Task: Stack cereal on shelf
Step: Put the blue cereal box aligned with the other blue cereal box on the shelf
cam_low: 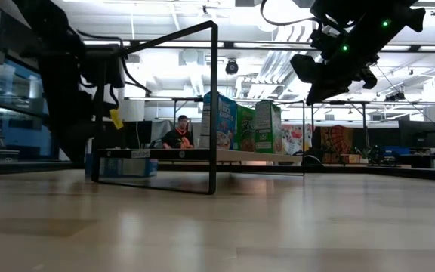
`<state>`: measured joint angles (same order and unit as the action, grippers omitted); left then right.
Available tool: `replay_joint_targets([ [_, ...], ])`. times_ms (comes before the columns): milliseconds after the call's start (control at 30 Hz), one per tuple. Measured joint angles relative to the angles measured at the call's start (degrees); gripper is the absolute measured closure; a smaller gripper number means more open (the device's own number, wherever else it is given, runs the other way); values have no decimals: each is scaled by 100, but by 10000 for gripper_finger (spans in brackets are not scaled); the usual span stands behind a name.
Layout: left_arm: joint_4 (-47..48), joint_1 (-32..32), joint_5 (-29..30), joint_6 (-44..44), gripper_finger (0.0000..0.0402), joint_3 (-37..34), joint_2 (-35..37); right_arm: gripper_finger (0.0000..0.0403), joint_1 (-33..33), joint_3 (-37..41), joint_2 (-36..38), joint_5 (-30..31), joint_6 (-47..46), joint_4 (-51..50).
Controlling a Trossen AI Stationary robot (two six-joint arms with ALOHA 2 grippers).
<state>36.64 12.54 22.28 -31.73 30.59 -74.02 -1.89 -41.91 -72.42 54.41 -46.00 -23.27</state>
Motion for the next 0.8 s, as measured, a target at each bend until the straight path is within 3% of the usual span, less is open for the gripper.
replay_joint_targets([
  [167,-81,-840,-75,-299,401,0,2,403,0,0,0,0,0,0],
  [300,-277,-1151,175,-268,401,4,48,403,-1,0,0,0,0,0],
  [500,399,-1240,62,-408,401,4,352,403,0,0,0,-7,0,0],
  [667,796,-1193,951,-788,401,4,766,403,-2,0,0,-9,0,4],
  [800,599,-900,985,-553,401,4,824,403,-2,0,0,-20,-7,4],
])
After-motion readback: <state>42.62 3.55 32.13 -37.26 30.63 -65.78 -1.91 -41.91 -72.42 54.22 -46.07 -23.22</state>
